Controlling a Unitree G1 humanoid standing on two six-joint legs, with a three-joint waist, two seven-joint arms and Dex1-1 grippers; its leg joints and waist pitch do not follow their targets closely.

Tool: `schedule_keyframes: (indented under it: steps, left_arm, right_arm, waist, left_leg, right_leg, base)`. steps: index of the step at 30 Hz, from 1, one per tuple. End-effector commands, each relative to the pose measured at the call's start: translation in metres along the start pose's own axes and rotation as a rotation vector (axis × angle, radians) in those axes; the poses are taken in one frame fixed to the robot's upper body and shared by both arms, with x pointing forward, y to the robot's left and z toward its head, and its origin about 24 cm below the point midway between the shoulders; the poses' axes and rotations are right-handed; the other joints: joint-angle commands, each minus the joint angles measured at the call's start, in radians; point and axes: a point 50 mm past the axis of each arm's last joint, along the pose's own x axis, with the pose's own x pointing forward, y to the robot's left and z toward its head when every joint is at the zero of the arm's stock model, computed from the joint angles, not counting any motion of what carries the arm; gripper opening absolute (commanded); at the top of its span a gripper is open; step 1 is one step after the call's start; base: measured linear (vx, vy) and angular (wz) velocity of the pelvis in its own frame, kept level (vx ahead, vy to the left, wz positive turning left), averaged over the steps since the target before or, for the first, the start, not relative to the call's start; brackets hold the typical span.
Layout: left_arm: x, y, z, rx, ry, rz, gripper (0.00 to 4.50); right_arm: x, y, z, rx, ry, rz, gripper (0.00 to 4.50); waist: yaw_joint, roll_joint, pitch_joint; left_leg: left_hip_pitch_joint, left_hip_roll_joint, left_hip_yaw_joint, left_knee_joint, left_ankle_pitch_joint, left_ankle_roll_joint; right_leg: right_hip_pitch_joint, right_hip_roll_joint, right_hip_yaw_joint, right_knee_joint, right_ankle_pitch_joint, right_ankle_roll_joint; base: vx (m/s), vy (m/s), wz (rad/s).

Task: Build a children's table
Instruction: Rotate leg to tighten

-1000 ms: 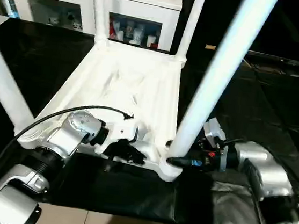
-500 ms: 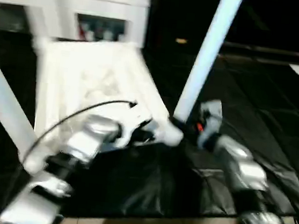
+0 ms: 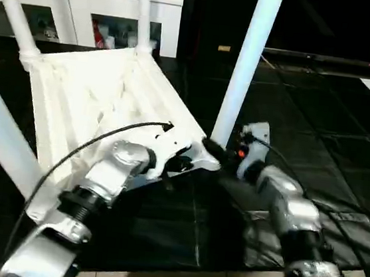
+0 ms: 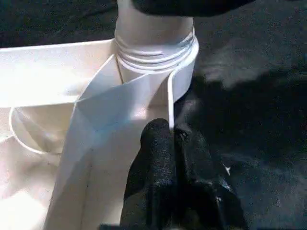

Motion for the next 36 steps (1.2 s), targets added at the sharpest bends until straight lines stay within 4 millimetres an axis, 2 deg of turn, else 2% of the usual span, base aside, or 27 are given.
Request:
schedule_keyframes:
  steps: [1,3,4,7,8,11,13,14,16,17,18,24,27,28,29,34,36]
  left_arm:
    - [-0.003,-0.001,0.011,0.075,-0.045,-0.041,0.0]
    - [-0.008,-0.002,0.006,0.109,-0.044,-0.098,0.0]
    - [-0.012,-0.004,0.002,0.129,-0.042,-0.152,0.0]
    - [-0.019,-0.005,-0.009,0.182,0.006,-0.241,0.0]
    - [-0.019,-0.005,-0.009,0.182,0.007,-0.242,0.0]
    - [-0.024,-0.005,-0.013,0.219,0.025,-0.294,0.0]
    - [-0.028,-0.005,-0.013,0.234,0.025,-0.344,0.0]
    - [-0.029,-0.004,-0.013,0.235,0.023,-0.353,0.0]
    - [-0.03,-0.004,-0.013,0.239,0.021,-0.363,0.0]
    - [-0.032,-0.006,-0.013,0.261,0.029,-0.418,0.0]
    - [-0.033,-0.007,-0.014,0.267,0.033,-0.44,0.0]
    - [-0.035,-0.012,-0.013,0.301,0.048,-0.544,0.0]
    - [-0.035,-0.013,-0.014,0.309,0.052,-0.563,0.0]
    - [-0.036,-0.015,-0.014,0.313,0.054,-0.578,0.0]
    - [-0.036,-0.015,-0.014,0.315,0.058,-0.583,0.0]
    - [-0.036,-0.014,-0.017,0.329,0.078,-0.592,0.0]
    - [-0.036,-0.013,-0.017,0.331,0.08,-0.589,0.0]
  right_arm:
    - [0.001,0.015,-0.001,-0.012,0.016,0.166,3.74]
    - [-0.01,0.013,0.001,-0.054,0.03,0.226,4.08]
    - [-0.017,0.011,0.003,-0.078,0.053,0.267,4.11]
    - [-0.03,0.006,0.008,-0.103,0.096,0.349,4.25]
    - [-0.03,0.006,0.008,-0.103,0.097,0.35,4.46]
    - [-0.038,0.005,0.014,-0.097,0.134,0.432,4.46]
    - [-0.045,0.004,0.018,-0.114,0.186,0.506,4.46]
    - [-0.046,0.003,0.019,-0.12,0.199,0.516,4.46]
    - [-0.047,0.002,0.02,-0.124,0.211,0.526,4.46]
    - [-0.046,0.0,0.021,-0.159,0.243,0.54,4.46]
    - [-0.045,-0.001,0.021,-0.175,0.25,0.545,4.46]
    - [-0.043,0.0,0.022,-0.207,0.258,0.619,4.46]
    - [-0.043,0.001,0.021,-0.193,0.259,0.649,4.19]
    - [-0.042,0.002,0.021,-0.193,0.266,0.663,4.19]
    - [-0.042,0.002,0.021,-0.195,0.269,0.666,4.08]
    - [-0.036,0.004,0.02,-0.204,0.28,0.706,3.67]
    - [-0.036,0.005,0.02,-0.203,0.282,0.72,3.51]
  waist:
    - [0.009,0.004,-0.066]
    - [0.012,0.004,-0.066]
    - [0.012,0.0,-0.065]
    - [0.022,-0.003,-0.063]
    - [0.024,0.0,-0.062]
    - [0.031,-0.001,-0.061]
    - [0.039,-0.001,-0.061]
    - [0.046,-0.001,-0.063]
    - [0.047,-0.003,-0.064]
    - [0.05,0.006,-0.064]
    - [0.048,0.001,-0.065]
    - [0.054,0.002,-0.067]
    - [0.059,0.002,-0.067]
    - [0.059,-0.015,-0.066]
    - [0.064,-0.005,-0.065]
    - [0.066,-0.005,-0.064]
    - [0.066,-0.005,-0.066]
  left_leg:
    - [0.002,0.03,-0.018,-0.063,-0.154,0.041]
    - [0.001,0.031,-0.017,-0.062,-0.15,0.046]
    - [0.002,0.032,-0.016,-0.063,-0.159,0.047]
    - [0.004,0.033,-0.016,-0.063,-0.172,0.048]
    - [0.005,0.035,-0.016,-0.064,-0.174,0.044]
    - [0.009,0.036,-0.016,-0.064,-0.182,0.036]
    - [0.006,0.035,-0.014,-0.062,-0.175,0.039]
    - [0.005,0.036,-0.013,-0.061,-0.164,0.039]
    - [0.004,0.037,-0.014,-0.061,-0.159,0.036]
    - [0.006,0.036,-0.014,-0.06,-0.16,0.032]
    - [0.004,0.035,-0.014,-0.06,-0.16,0.028]
    - [0.007,0.038,-0.012,-0.059,-0.152,0.028]
    - [0.006,0.039,-0.012,-0.058,-0.148,0.035]
    - [0.005,0.039,-0.011,-0.058,-0.15,0.037]
    - [0.005,0.039,-0.012,-0.059,-0.151,0.035]
    - [0.009,0.04,-0.012,-0.06,-0.175,0.02]
    - [0.007,0.04,-0.013,-0.059,-0.167,0.022]
  right_leg:
    - [0.06,-0.078,0.062,-0.083,-0.17,-0.155]
    - [0.06,-0.08,0.062,-0.081,-0.16,-0.16]
    - [0.058,-0.08,0.062,-0.082,-0.173,-0.162]
    - [0.058,-0.081,0.062,-0.087,-0.223,-0.145]
    - [0.055,-0.081,0.062,-0.087,-0.232,-0.145]
    - [0.053,-0.081,0.061,-0.088,-0.252,-0.144]
    - [0.055,-0.08,0.06,-0.089,-0.252,-0.141]
    - [0.055,-0.081,0.062,-0.085,-0.234,-0.142]
    - [0.055,-0.081,0.061,-0.081,-0.22,-0.147]
    - [0.053,-0.084,0.061,-0.081,-0.223,-0.15]
    - [0.055,-0.082,0.06,-0.081,-0.219,-0.152]
    - [0.054,-0.081,0.06,-0.073,-0.167,-0.18]
    - [0.055,-0.082,0.06,-0.071,-0.15,-0.189]
    - [0.056,-0.081,0.06,-0.072,-0.162,-0.185]
    - [0.055,-0.084,0.06,-0.073,-0.189,-0.18]
    - [0.051,-0.085,0.061,-0.078,-0.233,-0.165]
    - [0.053,-0.084,0.06,-0.074,-0.216,-0.167]
  base:
    - [0.0,0.0,0.0]
    - [0.0,0.0,0.0]
    - [0.0,0.0,0.0]
    - [0.0,0.0,0.0]
    - [0.0,0.0,0.0]
    - [0.0,0.0,0.0]
    - [0.0,0.0,0.0]
    - [0.0,0.0,0.0]
    - [0.0,0.0,0.0]
    - [0.0,0.0,0.0]
    - [0.0,0.0,0.0]
    - [0.0,0.0,0.0]
    - [0.0,0.0,0.0]
    - [0.0,0.0,0.0]
    - [0.0,0.0,0.0]
    - [0.0,0.0,0.0]
    - [0.0,0.0,0.0]
